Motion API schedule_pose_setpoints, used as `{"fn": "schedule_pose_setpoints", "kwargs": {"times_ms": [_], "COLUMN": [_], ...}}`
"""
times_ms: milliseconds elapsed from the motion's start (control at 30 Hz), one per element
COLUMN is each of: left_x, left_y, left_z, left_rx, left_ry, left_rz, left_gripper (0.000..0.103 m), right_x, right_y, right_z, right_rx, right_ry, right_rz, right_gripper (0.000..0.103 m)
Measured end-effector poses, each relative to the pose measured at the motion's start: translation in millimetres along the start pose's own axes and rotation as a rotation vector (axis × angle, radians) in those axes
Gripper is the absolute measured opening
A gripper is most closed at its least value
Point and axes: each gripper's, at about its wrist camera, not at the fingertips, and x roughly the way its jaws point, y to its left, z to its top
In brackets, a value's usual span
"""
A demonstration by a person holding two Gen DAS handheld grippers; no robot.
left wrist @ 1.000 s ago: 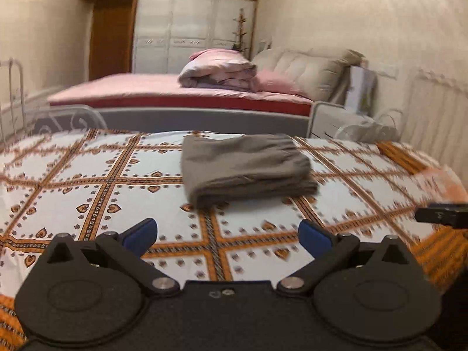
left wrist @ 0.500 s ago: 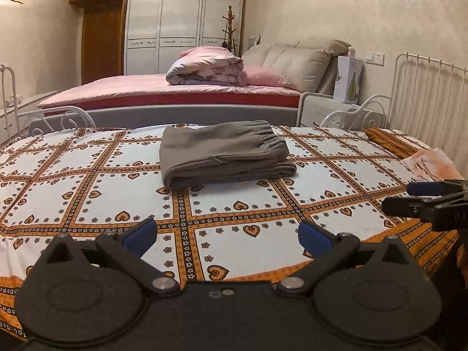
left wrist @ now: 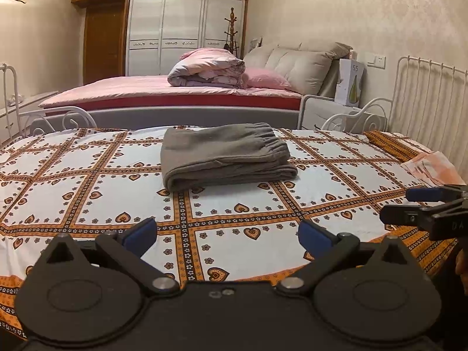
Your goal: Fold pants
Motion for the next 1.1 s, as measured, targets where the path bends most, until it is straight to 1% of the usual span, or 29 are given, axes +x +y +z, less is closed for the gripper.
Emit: {"fn": "schedule_pose_setpoints", "kwargs": {"times_ms": [133, 400, 1100], "left_x": [0.0, -4.7, -6.2], "left_y": [-0.9, 2.0, 0.1], "left_z": [0.0, 1.1, 2.0], "left_rx": [0.006, -0.006, 0.005], "left_ry": [0.004, -0.03, -0.033], "left_rz": [-0.005, -0.008, -0.019], "left_gripper": [0.097, 0.096, 0.097], "right_x": [0.1, -0.2, -0.2], "right_y": [-1.3, -1.6, -3.2], "right_z": [0.7, 0.5, 0.8], "right_rx": [0.008, 0.007, 0.002], "right_ry": [-0.003, 0.0, 0.001], "right_rz": [-0.005, -0.01, -0.011], "right_gripper": [0.103, 0.103, 0.103]}}
